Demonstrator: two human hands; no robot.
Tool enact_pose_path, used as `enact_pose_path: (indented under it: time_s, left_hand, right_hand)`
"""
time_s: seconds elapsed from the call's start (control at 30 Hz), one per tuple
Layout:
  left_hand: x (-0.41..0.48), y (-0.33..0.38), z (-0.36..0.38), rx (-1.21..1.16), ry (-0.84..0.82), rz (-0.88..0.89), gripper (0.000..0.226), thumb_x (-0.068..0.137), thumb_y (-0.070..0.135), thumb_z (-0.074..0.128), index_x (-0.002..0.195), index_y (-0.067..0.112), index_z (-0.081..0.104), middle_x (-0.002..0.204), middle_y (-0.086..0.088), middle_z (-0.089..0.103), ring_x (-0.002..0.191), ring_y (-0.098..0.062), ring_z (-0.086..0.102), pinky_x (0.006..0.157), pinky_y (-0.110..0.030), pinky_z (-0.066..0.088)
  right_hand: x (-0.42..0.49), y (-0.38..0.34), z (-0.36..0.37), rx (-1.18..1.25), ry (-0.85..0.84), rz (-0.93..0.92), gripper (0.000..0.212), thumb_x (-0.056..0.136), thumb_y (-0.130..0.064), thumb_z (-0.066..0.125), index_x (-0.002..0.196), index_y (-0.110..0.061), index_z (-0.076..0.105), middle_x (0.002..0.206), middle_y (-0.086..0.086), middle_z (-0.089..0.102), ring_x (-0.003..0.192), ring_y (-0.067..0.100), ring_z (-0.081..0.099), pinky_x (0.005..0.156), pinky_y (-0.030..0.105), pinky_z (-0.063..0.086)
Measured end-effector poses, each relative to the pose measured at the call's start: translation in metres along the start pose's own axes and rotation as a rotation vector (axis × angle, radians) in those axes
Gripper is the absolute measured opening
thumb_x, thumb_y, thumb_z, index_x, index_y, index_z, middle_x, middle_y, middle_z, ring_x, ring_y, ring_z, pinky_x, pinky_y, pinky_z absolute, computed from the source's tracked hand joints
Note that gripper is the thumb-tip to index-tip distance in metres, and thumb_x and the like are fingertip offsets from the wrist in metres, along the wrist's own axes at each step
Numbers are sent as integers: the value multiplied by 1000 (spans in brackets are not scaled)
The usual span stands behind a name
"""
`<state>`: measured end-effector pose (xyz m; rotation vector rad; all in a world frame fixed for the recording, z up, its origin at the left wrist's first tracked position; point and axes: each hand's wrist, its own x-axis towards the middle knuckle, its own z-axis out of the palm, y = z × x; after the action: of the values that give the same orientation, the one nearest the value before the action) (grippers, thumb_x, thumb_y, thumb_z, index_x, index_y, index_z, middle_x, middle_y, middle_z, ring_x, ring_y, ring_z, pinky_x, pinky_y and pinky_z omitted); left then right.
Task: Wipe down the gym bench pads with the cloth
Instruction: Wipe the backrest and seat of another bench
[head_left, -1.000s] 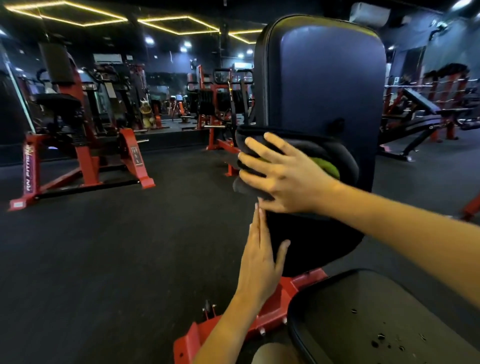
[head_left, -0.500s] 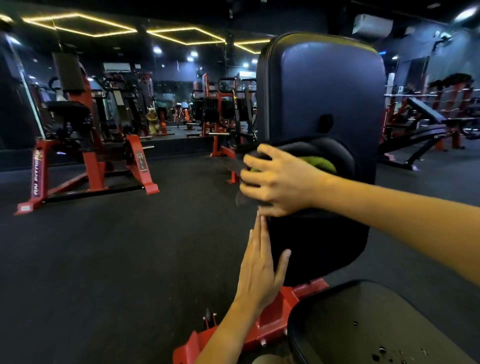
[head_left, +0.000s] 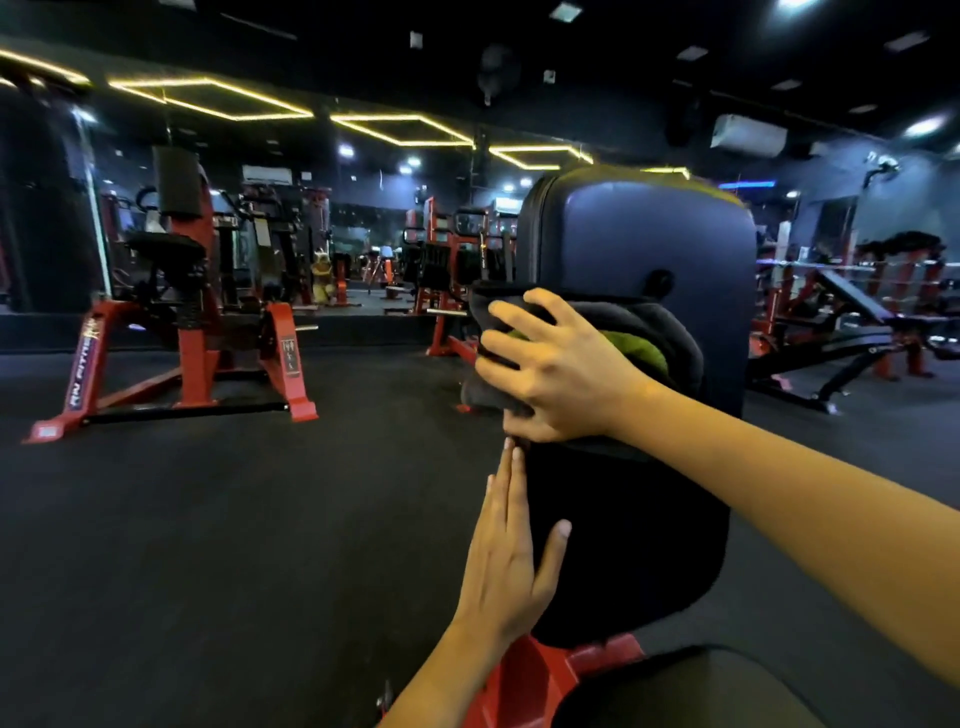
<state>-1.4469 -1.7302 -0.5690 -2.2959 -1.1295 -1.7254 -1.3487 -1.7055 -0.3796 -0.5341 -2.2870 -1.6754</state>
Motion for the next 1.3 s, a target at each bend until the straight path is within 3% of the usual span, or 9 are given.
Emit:
enact_pose_path:
  time_s: [0.13, 0.27, 0.47, 0.63, 0.77, 0.9, 1.0, 1.13, 1.3]
  left_hand:
    - [54, 9, -12, -14, 49, 82, 71, 97, 52, 32, 146, 39, -17, 154, 23, -16, 143, 2, -5, 116, -20, 4]
    - [117, 19, -29, -24, 124, 82, 67, 93, 56, 31, 144, 35, -8, 150, 27, -11, 139, 11, -7, 112, -10, 0]
    - [191, 35, -51, -55, 147, 109, 66, 88, 57, 30, 143, 35, 1, 150, 24, 1, 137, 15, -2, 107, -2, 3]
    - [235, 44, -69, 28, 69, 138, 69, 88, 48, 36, 149, 21, 19, 154, 9, 23, 137, 6, 13, 106, -1, 5]
    - [254, 53, -74, 110, 10, 177, 66, 86, 44, 38, 145, 15, 32, 148, 2, 36, 137, -7, 27, 109, -11, 14]
    - [262, 59, -71, 150, 17, 212, 51, 93, 32, 50, 140, 12, 41, 139, 0, 46, 132, -11, 37, 108, -16, 23]
    - [266, 68, -68, 294, 14, 245, 53, 92, 36, 45, 138, 10, 44, 137, -3, 49, 129, -14, 39, 105, -14, 19]
    - [274, 84, -62, 519, -21, 298, 53, 91, 37, 41, 132, 5, 50, 130, -7, 56, 121, -22, 49, 111, -36, 26]
    - [291, 103, -33, 662, -45, 407, 53, 83, 41, 34, 107, 6, 65, 97, -8, 68, 88, -25, 63, 88, -37, 48]
  right_hand:
    - [28, 46, -11, -31, 33, 111, 47, 70, -47, 60, 98, -12, 70, 105, 9, 65, 114, 35, 55, 96, 48, 42]
    - [50, 83, -15, 43, 91, 256, 53, 72, -51, 42, 97, -14, 71, 102, 7, 67, 108, 34, 58, 87, 44, 46]
    - [50, 147, -18, 501, 99, 803, 38, 83, -49, 56, 103, -18, 65, 100, 1, 63, 97, 23, 55, 75, 31, 36]
    - [-9, 183, -2, 602, 33, 1113, 27, 91, -39, 55, 103, -17, 64, 97, 3, 62, 96, 25, 57, 73, 31, 36]
    - [10, 184, 1, 550, -44, 1061, 33, 93, -44, 48, 114, -22, 61, 121, 4, 62, 111, 26, 54, 83, 35, 38]
    - [27, 182, -3, 662, -46, 927, 30, 90, -47, 52, 109, -26, 63, 106, -6, 61, 100, 18, 54, 81, 35, 41]
    - [-5, 196, 1, 752, -28, 996, 20, 89, -44, 56, 99, -29, 64, 92, -8, 59, 91, 15, 53, 74, 31, 36]
    - [-46, 209, 10, 731, -7, 1161, 20, 92, -41, 53, 104, -27, 61, 101, -1, 60, 97, 21, 53, 76, 32, 36]
    - [-35, 201, 13, 678, 60, 1020, 26, 90, -42, 53, 104, -22, 62, 107, -1, 61, 103, 21, 54, 86, 37, 44]
